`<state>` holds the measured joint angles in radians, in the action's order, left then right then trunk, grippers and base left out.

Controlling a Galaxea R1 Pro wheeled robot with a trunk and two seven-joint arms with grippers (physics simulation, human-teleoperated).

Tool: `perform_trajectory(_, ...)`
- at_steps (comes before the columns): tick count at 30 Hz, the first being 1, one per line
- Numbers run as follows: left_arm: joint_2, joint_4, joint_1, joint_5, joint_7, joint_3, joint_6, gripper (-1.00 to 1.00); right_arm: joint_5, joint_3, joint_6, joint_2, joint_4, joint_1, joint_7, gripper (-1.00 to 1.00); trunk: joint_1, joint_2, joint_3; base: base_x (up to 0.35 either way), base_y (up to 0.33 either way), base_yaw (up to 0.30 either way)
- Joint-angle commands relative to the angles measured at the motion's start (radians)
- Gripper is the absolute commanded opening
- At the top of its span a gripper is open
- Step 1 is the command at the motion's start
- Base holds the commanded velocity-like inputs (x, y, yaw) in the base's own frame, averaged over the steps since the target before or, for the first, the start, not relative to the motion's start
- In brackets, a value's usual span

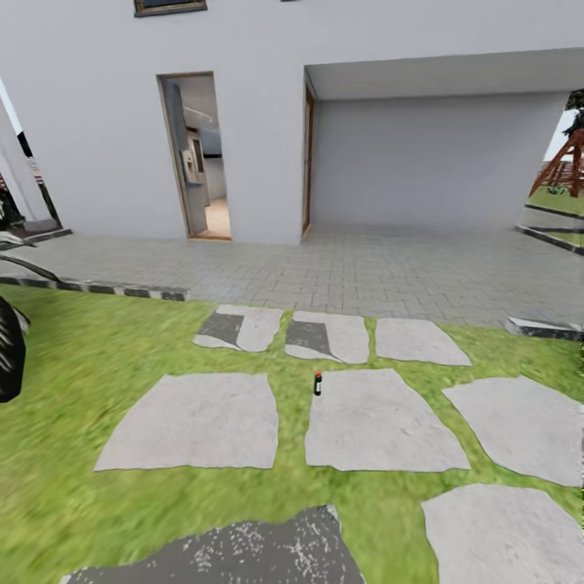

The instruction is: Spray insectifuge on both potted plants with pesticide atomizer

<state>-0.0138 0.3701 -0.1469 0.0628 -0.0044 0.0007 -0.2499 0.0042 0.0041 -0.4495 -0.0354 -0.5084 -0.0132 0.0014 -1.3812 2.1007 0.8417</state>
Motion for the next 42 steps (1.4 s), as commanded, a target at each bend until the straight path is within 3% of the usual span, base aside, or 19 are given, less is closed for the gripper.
perform_trajectory(1, 0.0, -0.001, 0.0, 0.006, 0.0, 0.001, -0.003, 1.0, 0.0, 0.0, -0.003, 0.0, 0.001, -0.001, 0.0, 1.0, 0.0, 0.0, 0.001, 0.245, 0.235, -0.275)
perform_trajectory(42, 0.0, -0.001, 0.0, 0.007, 0.0, -0.002, -0.003, 1.0, 0.0, 0.0, -0.003, 0.0, 0.001, -0.001, 0.0, 1.0, 0.0, 0.0, 0.001, 0.197, 0.256, -0.265)
